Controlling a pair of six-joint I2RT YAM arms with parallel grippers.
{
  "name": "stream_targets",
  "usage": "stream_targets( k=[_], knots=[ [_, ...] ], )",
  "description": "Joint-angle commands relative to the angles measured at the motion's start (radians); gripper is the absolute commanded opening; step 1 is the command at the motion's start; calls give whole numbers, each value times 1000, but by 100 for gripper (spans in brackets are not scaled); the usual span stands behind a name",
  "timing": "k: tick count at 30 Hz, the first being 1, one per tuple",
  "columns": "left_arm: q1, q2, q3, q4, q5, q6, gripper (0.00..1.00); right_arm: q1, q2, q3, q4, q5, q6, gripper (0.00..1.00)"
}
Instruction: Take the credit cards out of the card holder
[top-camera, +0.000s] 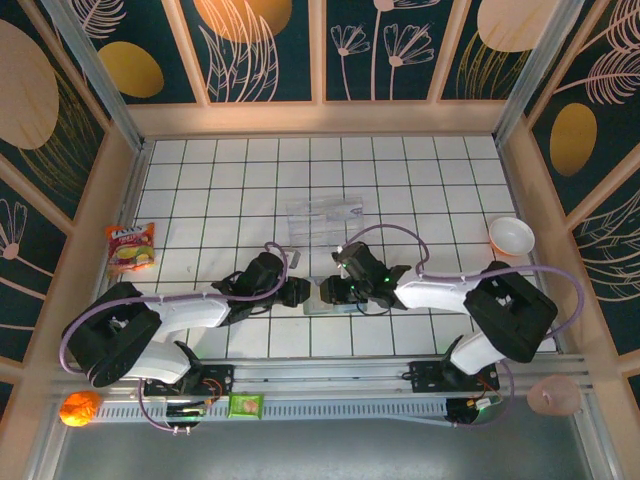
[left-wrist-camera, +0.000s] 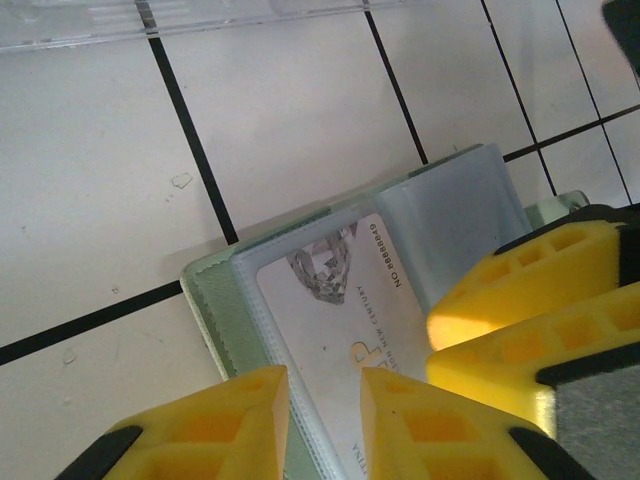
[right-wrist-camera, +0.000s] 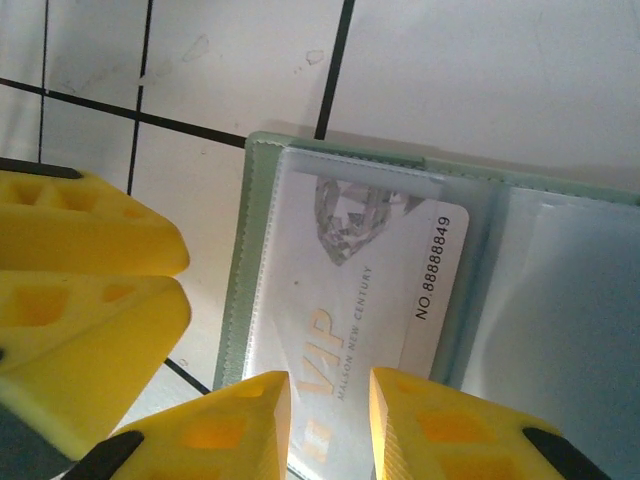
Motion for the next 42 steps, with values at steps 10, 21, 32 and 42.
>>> stream_targets(
  k=[10,21,32,42],
  knots=[
    [1,-16,-6,0,2,-3,26,39,37,60,-113,172,29,24],
    [-1,-18,20,21,78,11,25,102,-41,86,-158,317,24,31],
    [-29,100,89,-1,39,30,9,26,-91,62,-110,174,-32,29],
    [-28,161,70,-42,-19,32,0,-15,-54,30,-65,58,-21,29]
  ],
)
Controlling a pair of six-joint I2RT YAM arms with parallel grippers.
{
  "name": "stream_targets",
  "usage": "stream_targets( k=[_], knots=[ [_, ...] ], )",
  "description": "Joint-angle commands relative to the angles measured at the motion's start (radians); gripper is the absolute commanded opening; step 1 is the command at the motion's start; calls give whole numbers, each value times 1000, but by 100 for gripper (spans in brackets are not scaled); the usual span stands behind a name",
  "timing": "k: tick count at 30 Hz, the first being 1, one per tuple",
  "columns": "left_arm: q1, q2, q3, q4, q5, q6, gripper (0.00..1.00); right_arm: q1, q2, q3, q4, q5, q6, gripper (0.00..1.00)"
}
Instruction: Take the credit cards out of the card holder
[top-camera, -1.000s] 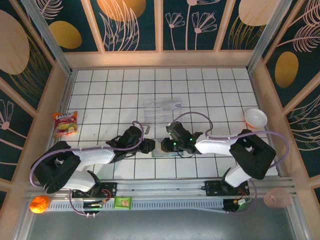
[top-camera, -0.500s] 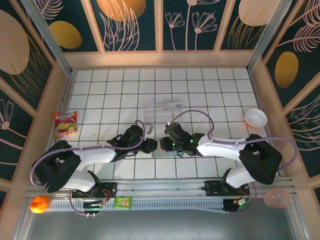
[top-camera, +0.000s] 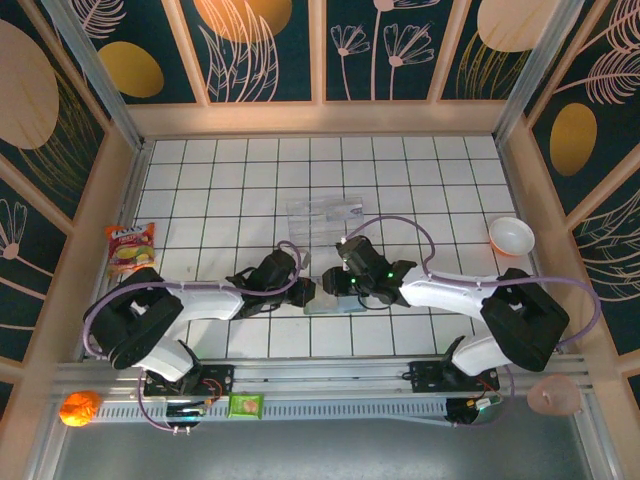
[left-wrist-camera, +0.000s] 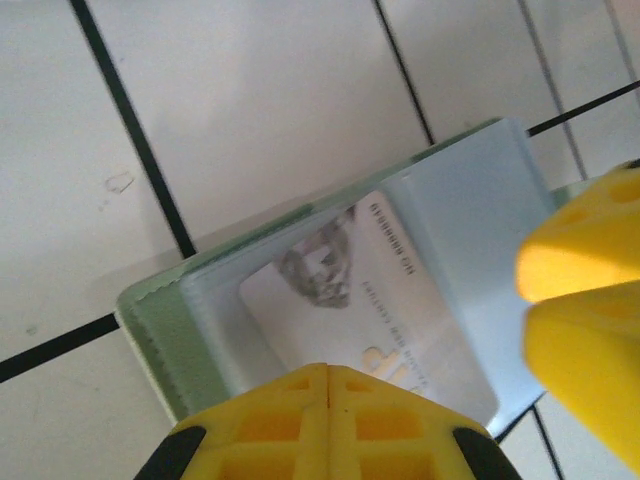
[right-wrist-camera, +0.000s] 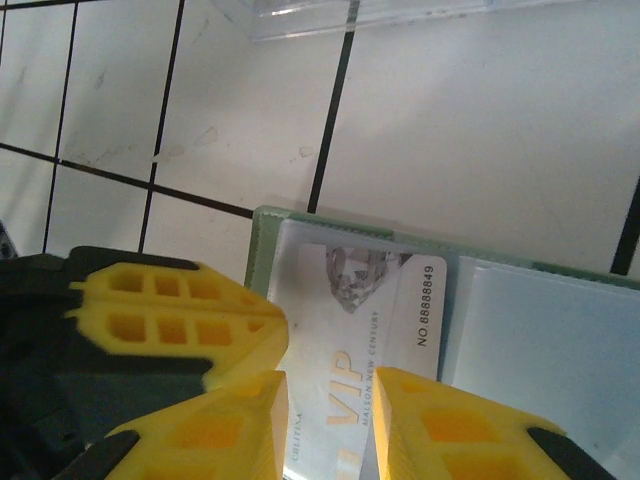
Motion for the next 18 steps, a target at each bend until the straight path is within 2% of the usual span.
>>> stream_targets(
  k=[1,11,18],
  knots=[
    [-1,22,-11,-40,-29,12,0,-17,29,-24,41,-63,-6,29],
    [1,37,-53,-32,-10,11,0,-65,61,-78,68,-104,25,29],
    [1,39,-66,-18,3,12,0,-102,92,-100,114,-214,43,29]
  ],
)
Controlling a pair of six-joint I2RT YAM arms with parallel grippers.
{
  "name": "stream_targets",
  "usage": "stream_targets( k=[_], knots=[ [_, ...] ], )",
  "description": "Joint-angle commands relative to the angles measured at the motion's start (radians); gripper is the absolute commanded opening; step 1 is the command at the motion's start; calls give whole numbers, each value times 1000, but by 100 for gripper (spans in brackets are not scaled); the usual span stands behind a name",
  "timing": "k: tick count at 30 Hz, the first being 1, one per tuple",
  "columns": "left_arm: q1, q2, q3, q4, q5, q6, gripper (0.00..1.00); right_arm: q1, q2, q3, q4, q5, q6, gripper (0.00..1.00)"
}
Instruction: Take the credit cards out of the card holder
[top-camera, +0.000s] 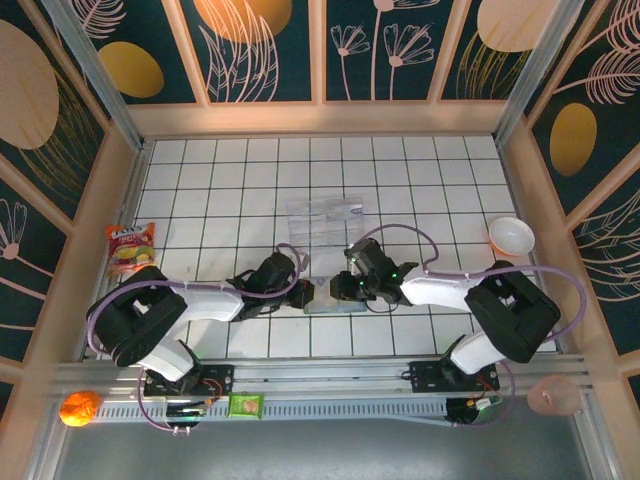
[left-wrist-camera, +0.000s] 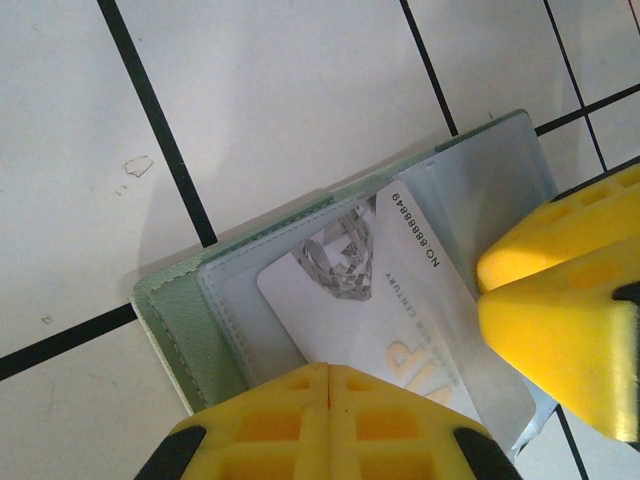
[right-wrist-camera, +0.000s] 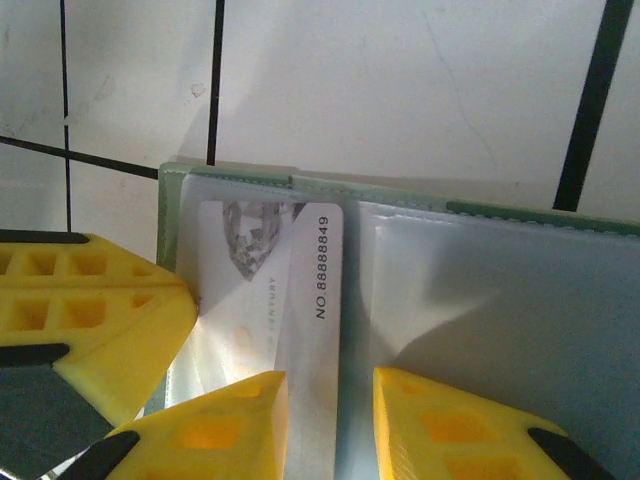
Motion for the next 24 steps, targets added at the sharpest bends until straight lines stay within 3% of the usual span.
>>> stream_targets(
  k=[1,12,20,24],
  knots=[
    [1,29,-36,-67,7,13,0,-18,27,-19,37,-78,16,29],
    [1,31,-36,-57,22,13,0,-49,72,-55,127,-171,44,18],
    [3,27,-38,-57,22,13,0,-58,5,-88,108,-117,63,0],
    [8,31,-35,-53,30,11,0,-69,-42,-111,93,-93,78,0]
  ],
)
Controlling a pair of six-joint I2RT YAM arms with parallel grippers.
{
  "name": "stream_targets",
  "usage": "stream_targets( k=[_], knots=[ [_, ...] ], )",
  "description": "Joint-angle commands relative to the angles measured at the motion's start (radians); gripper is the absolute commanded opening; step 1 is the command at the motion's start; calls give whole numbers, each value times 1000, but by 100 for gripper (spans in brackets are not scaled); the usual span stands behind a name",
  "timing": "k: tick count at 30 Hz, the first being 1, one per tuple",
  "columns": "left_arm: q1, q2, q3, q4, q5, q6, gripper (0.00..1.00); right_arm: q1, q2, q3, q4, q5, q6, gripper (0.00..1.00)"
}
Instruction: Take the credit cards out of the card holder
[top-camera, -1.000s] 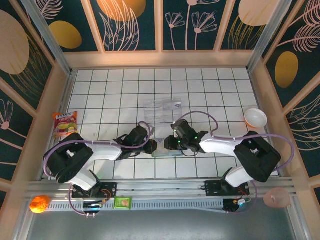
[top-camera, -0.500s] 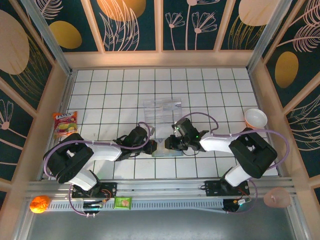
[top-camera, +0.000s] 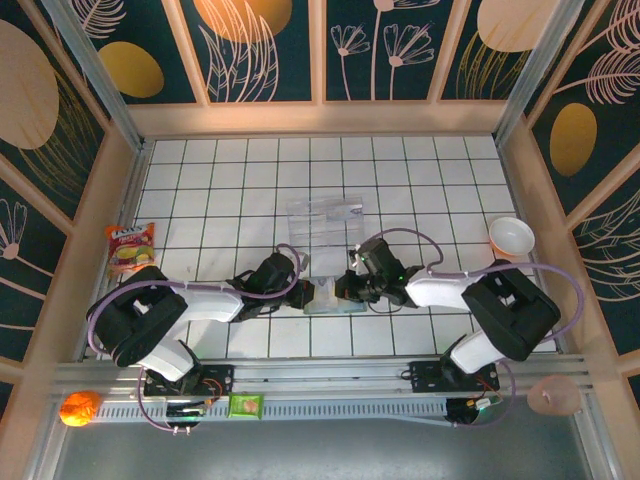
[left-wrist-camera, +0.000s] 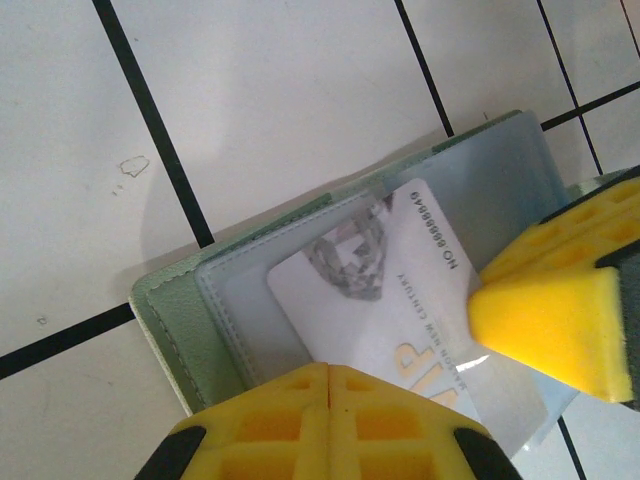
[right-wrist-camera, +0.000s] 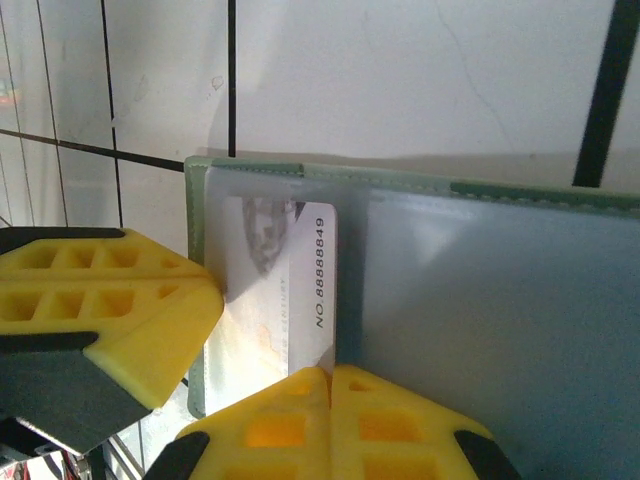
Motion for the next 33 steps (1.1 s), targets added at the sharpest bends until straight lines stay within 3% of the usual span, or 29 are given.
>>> stream_targets(
  k=[1,12,17,21,23,29,33],
  knots=[
    [5,31,-29,-65,25,11,0,-10,-47,-35,-52,51,16,0],
    [8,16,-15,-63,30,12,0,-28,-253,-36,-222,157,-32,0],
    [26,-72,6,-47,29,31,0,-33,-372,-11,-260,198,-114,0],
    [46,-226,8,21,54,68,30,-68,-456,-13,-181,149,-172,0],
    [64,-287,-9,94,102,78,38,-83,-479,-9,-119,118,-195,0],
    [134,-315,-103,498,331,-33,52,-141,-514,-65,178,-41,-142,0],
    [160,-257,-137,750,406,-138,54,-153,-523,-120,372,-92,-61,0]
  ],
)
